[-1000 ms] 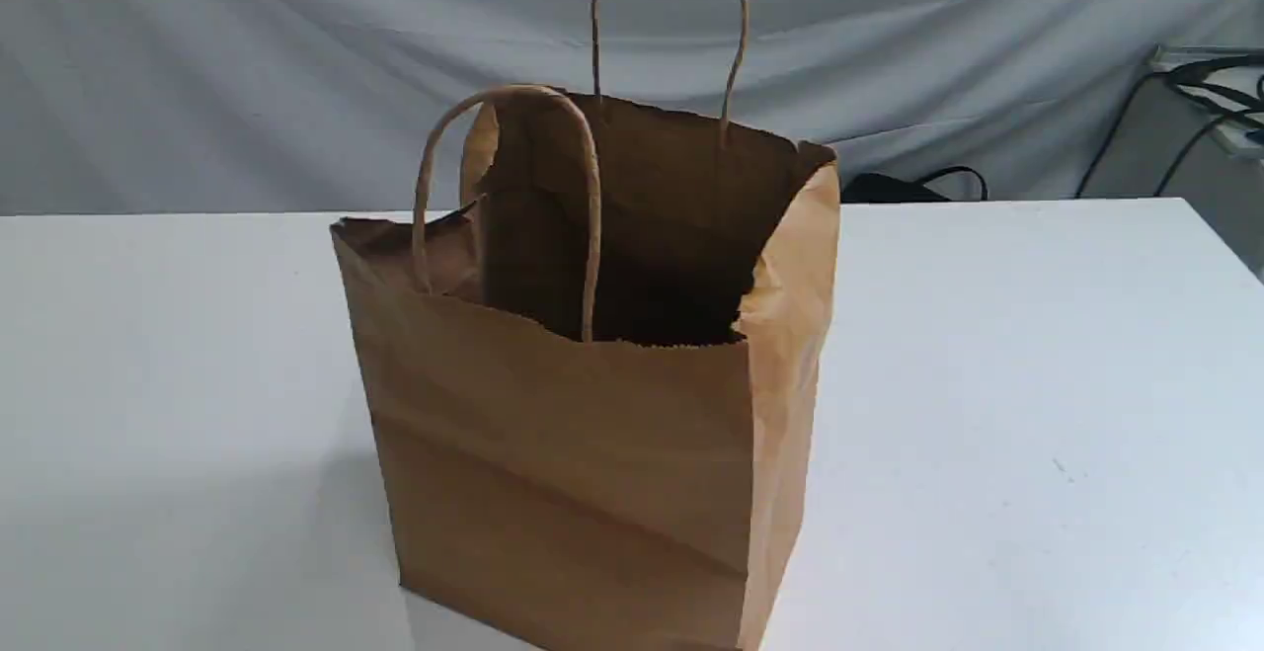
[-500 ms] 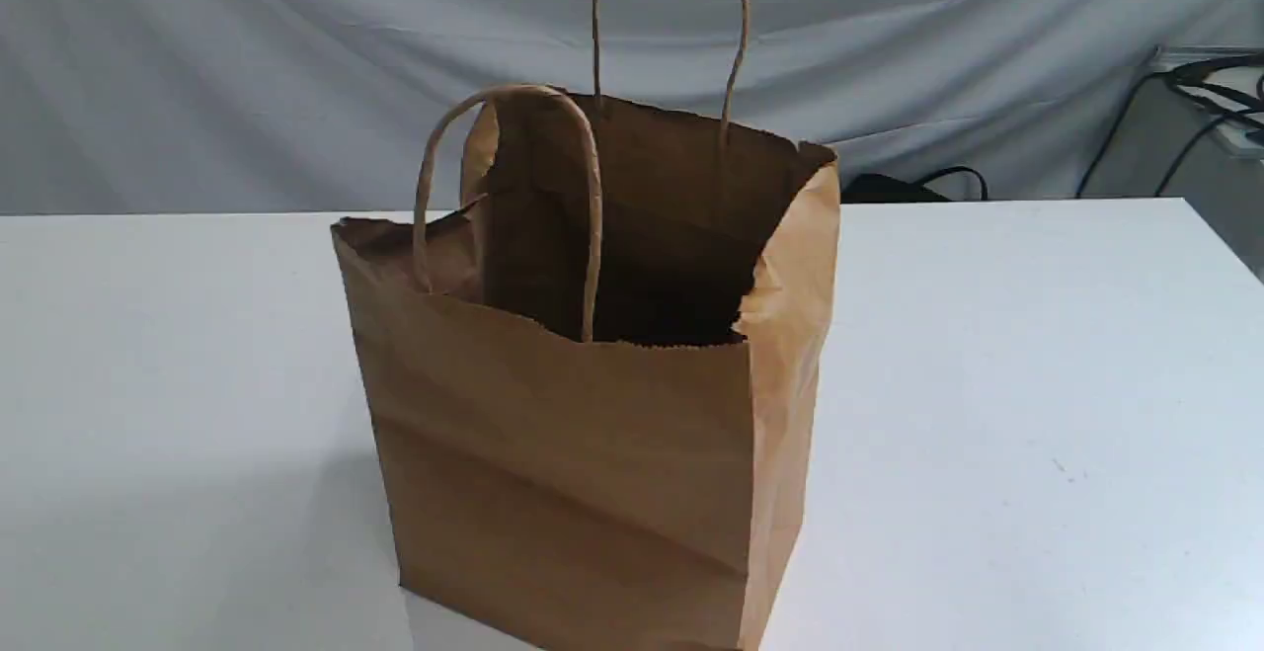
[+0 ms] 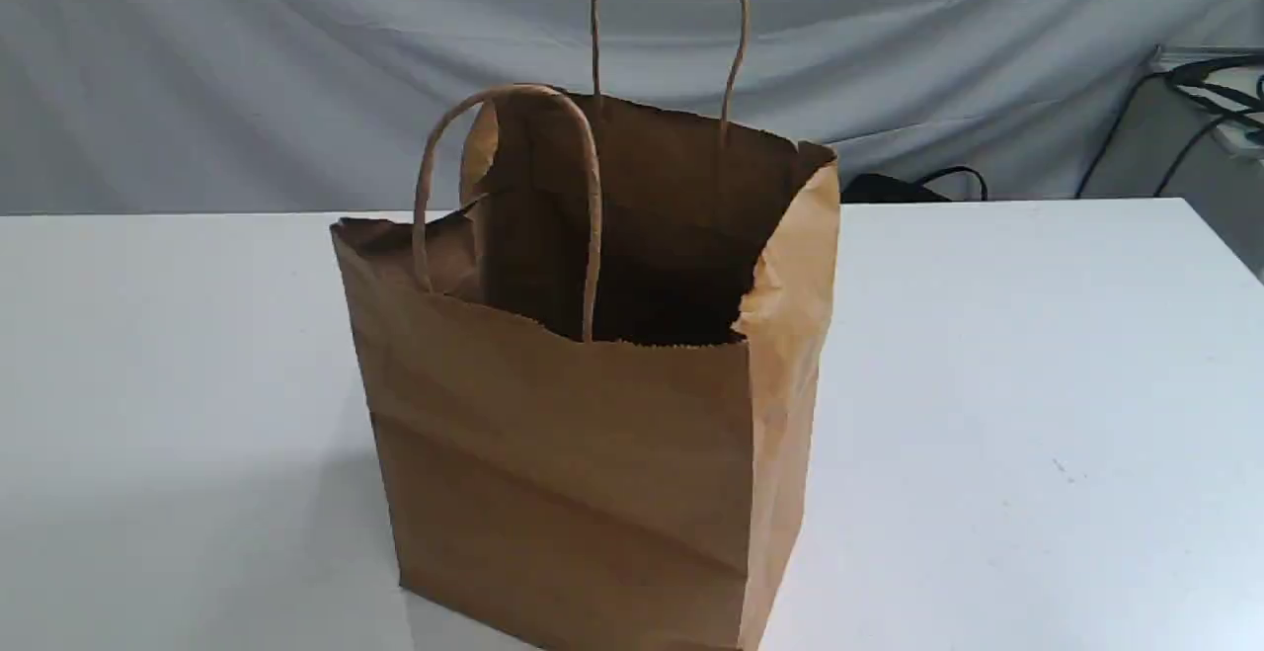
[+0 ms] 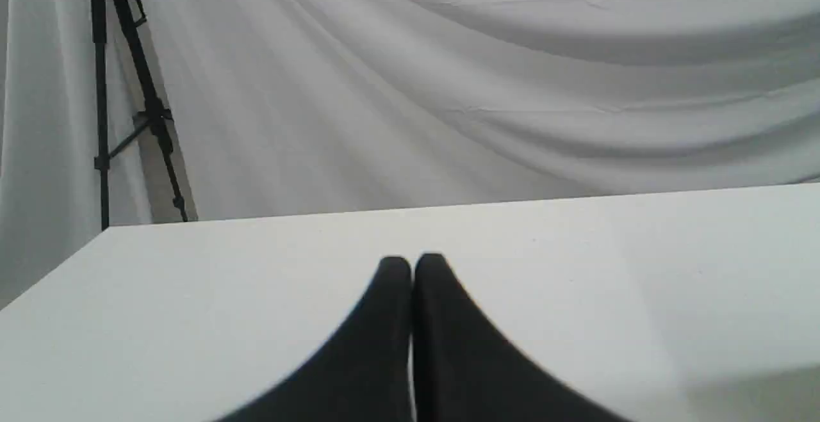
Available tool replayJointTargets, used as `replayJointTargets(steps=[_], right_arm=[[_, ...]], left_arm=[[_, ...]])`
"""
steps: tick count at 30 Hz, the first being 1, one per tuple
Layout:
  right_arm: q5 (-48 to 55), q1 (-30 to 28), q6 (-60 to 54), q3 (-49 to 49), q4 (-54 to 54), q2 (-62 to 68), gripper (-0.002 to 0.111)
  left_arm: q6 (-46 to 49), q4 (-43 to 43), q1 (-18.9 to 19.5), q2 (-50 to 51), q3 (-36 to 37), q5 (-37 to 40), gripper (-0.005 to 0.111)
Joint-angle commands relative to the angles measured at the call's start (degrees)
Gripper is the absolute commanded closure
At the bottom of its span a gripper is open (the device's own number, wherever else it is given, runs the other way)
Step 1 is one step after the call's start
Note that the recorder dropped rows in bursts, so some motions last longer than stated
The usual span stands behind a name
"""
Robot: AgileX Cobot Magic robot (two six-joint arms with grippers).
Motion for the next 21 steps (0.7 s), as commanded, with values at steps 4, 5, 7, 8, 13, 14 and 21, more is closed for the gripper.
replayJointTargets(steps=[4,5,7,8,13,14,21], right_arm=[[0.1,-0.4,0.1,0.2,0.3,-0.2,0.108],[0.1,-0.4,0.1,0.2,0.3,-0.2,0.108],[0.1,-0.4,0.1,0.2,0.3,-0.2,0.108],[0.1,-0.4,0.1,0.2,0.3,-0.2,0.108],[0.1,-0.4,0.3,0.2,0.3,-0.2,0.108],[0.1,-0.4,0.3,0.2,0.3,-0.2,0.108],[0.1,-0.4,0.2,0.2,0.3,-0.2,0.108]], left_arm=[[-3.9,-1.1,0.1,-2.4,3.0,0.3,0.107],[-4.5,-1.1,0.1,-2.4,3.0,1.5,0.107],[-4.5,-1.1,-0.4,-2.4,3.0,4.8,0.107],[-4.5,-1.1,-0.8,-2.4,3.0,5.7,0.107],[-4.5,-0.7,-3.6,-2.4,3.0,5.1,0.107],[-4.5,-0.7,-3.6,-2.4,3.0,4.5,0.107],[-4.5,-0.7,-3.6,-2.4,3.0,0.8,0.107]])
